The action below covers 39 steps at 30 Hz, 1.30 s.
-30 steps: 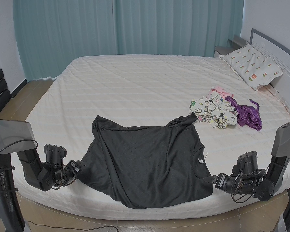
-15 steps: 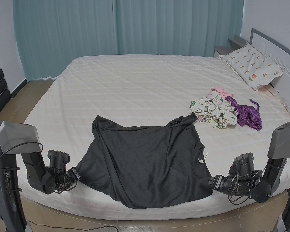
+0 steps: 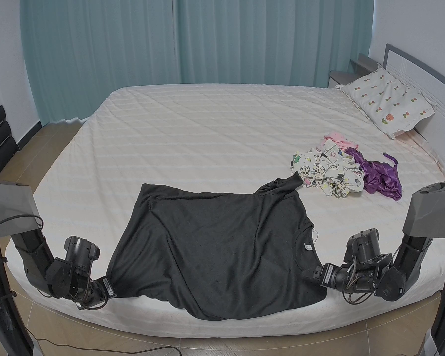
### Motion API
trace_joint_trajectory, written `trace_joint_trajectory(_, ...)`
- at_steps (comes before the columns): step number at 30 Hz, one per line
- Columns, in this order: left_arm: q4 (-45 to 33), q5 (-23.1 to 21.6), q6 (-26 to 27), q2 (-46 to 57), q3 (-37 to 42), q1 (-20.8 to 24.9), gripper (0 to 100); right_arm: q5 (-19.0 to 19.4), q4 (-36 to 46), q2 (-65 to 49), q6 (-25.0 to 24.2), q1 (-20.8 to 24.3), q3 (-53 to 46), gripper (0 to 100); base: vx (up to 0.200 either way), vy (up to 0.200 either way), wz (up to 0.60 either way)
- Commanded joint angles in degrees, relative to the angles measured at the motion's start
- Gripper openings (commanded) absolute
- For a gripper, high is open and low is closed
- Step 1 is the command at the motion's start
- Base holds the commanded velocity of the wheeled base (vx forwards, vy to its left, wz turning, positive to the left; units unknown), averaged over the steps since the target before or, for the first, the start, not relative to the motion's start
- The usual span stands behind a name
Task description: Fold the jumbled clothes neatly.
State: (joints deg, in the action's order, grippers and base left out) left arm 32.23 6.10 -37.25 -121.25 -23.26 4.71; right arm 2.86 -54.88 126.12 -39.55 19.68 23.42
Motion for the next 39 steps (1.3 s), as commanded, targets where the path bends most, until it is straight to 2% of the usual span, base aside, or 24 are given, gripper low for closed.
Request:
trace_joint_trajectory(1, -3.1, -0.1, 2.2, 5.1, 0.2, 0.1, 0, -1.6, 3.3, 0.8, 1.6, -0.3, 4.9, 100, 0.0, 0.0, 0.0)
trace_joint_trajectory(5, -5.2, -0.1, 4.5, 4.4, 0.5, -0.3, 0, -2.9, 7.0, 1.8, 4.1, 0.0, 8.0, 100, 0.0, 0.0, 0.0)
trace_joint_trajectory(13, -8.8, -0.2, 5.3, 3.6, 0.0, -0.5, 0, -3.7, 12.0, 3.8, 5.5, 1.5, 12.5, 100, 0.0, 0.0, 0.0)
trace_joint_trajectory(18, -10.8, -0.2, 7.0, 3.6, 0.0, -1.2, 0, -7.6, 11.9, 8.4, 9.0, 2.6, 14.3, 100, 0.0, 0.0, 0.0)
trace_joint_trajectory(27, -9.9, -0.6, 6.8, 3.1, -1.1, -1.4, 0, -7.3, 10.5, 8.1, 7.5, 0.7, 14.7, 100, 0.0, 0.0, 0.0)
trace_joint_trajectory(30, -9.6, -2.6, 6.8, 3.4, -1.3, -2.1, 0, -6.0, 10.2, 8.4, 7.0, 0.6, 14.8, 100, 0.0, 0.0, 0.0)
trace_joint_trajectory(31, -9.6, -3.2, 6.8, 3.4, -1.3, -2.2, 0, -5.9, 10.2, 8.6, 7.0, 0.7, 14.8, 0, 0.0, 0.0, 0.0)
trace_joint_trajectory(36, -9.5, -4.2, 6.9, 3.6, -1.3, -2.4, 0, -5.9, 10.1, 9.0, 7.0, 0.5, 15.3, 0, 0.0, 0.0, 0.0)
trace_joint_trajectory(39, -9.4, -4.2, 6.9, 3.5, -1.5, -2.9, 0, -5.8, 9.5, 8.7, 6.8, -1.1, 16.7, 0, 0.0, 0.0, 0.0)
